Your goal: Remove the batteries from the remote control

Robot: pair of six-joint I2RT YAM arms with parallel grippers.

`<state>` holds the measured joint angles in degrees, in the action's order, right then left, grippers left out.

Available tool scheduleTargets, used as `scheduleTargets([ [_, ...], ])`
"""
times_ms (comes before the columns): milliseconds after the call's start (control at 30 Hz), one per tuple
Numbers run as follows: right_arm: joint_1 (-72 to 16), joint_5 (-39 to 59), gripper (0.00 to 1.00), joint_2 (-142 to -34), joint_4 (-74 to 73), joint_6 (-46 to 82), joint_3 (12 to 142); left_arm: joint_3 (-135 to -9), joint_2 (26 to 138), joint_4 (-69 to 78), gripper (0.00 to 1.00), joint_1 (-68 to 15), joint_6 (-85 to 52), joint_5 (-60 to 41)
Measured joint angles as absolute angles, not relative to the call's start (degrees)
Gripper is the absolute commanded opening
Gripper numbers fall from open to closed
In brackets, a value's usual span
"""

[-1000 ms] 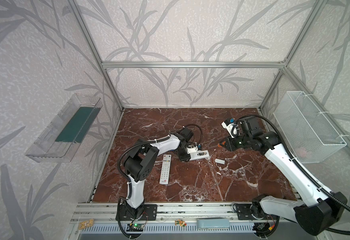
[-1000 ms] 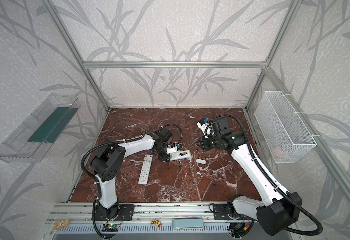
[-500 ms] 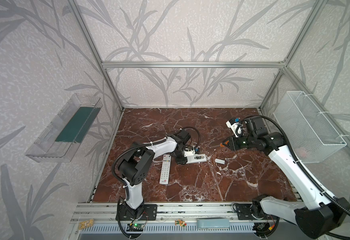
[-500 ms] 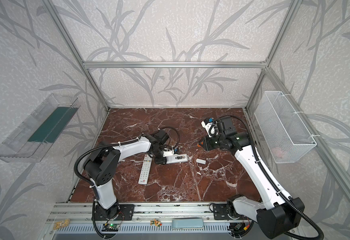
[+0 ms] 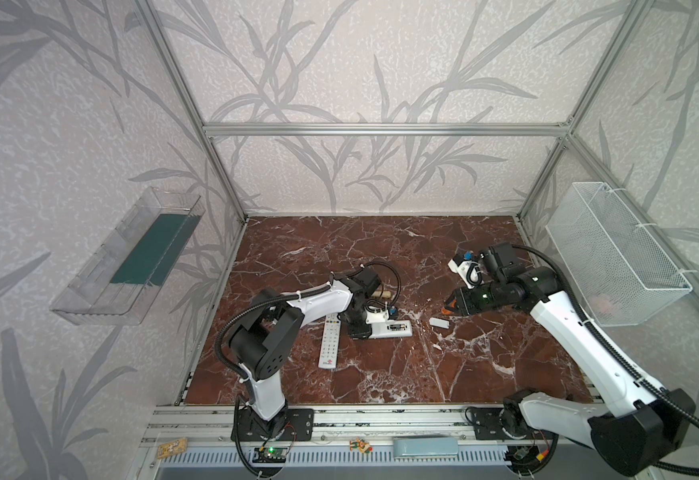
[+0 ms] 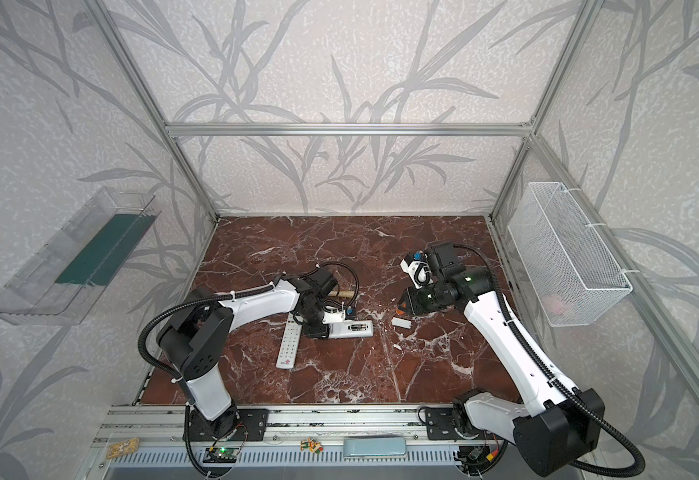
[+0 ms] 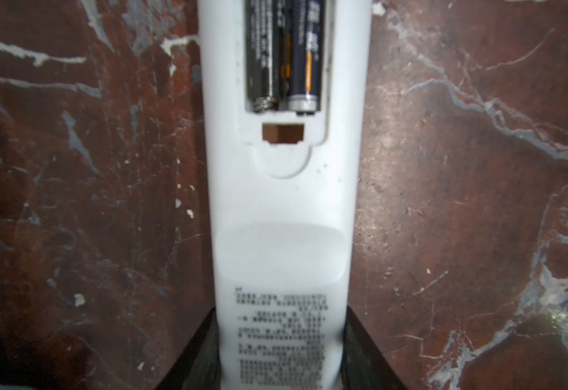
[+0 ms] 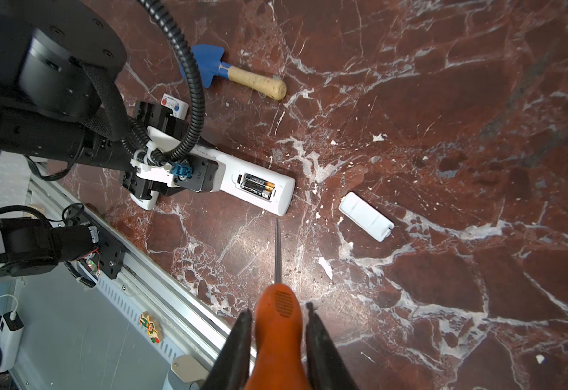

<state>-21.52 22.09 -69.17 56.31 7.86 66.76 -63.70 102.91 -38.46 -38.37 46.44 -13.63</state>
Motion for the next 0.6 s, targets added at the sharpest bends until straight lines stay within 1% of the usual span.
scheduleTargets([
  [300, -23.33, 21.61, 0.03, -71.22, 56.64, 9.76, 64.62, -62.85, 102.85, -37.89, 0.32, -38.61, 46.33, -14.0],
  [600, -24.25, 23.66, 0.02, -73.71, 53.47, 11.2, 61.65, -62.83, 102.85, -37.91, 0.32, -39.35, 46.26, -13.56],
])
